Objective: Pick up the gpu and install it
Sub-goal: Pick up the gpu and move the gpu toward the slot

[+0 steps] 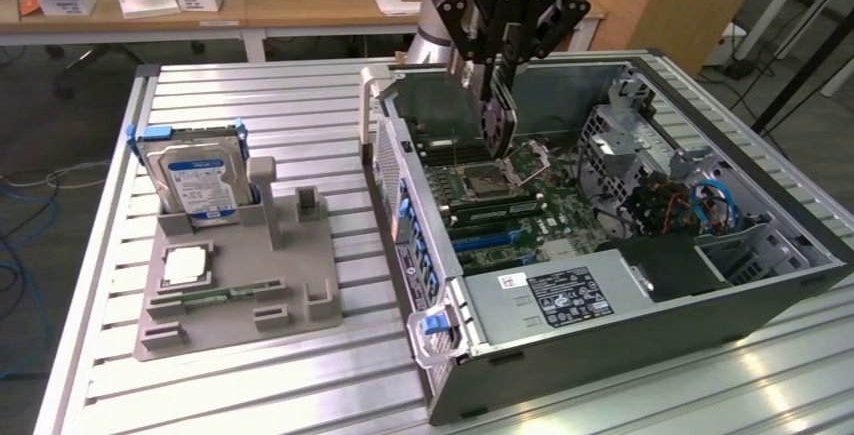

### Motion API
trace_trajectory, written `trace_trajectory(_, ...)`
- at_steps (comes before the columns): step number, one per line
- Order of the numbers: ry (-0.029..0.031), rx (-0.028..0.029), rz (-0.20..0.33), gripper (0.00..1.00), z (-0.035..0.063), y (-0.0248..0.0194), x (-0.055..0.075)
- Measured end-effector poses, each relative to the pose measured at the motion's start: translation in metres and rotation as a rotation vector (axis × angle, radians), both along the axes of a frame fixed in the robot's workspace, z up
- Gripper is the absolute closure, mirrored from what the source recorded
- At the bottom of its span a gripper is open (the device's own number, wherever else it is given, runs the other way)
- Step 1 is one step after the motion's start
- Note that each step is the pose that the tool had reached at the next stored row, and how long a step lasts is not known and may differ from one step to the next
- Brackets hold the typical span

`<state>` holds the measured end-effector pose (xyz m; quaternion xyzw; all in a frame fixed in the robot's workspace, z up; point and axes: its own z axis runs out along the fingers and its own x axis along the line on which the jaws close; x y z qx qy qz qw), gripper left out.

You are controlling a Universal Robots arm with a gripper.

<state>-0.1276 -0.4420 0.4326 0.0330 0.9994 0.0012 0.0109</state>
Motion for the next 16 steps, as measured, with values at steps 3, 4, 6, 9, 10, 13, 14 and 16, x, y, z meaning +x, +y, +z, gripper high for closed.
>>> trace_trajectory(3, 0.0000, -0.0001, 0.000, 0.74, -0.0001, 0.0000, 0.002)
trace_trajectory(4, 0.0000, -0.0001, 0.000, 0.74, -0.0001, 0.0000, 0.002)
trace_trajectory(6, 0.0000, -0.0001, 0.000, 0.74, -0.0002, 0.0000, 0.003)
trace_trajectory(9, 0.0000, -0.0001, 0.000, 0.74, -0.0003, 0.0000, 0.005)
trace_trajectory(10, 0.0001, -0.0001, 0.000, 0.74, -0.0003, 0.0000, 0.006)
trace_trajectory(13, 0.0000, 0.0000, 0.000, 0.74, -0.0004, 0.0000, 0.009)
trace_trajectory(14, 0.0000, -0.0001, 0.000, 0.74, -0.0004, 0.0000, 0.010)
trace_trajectory(16, 0.0000, 0.0000, 0.000, 0.74, -0.0004, 0.0000, 0.012)
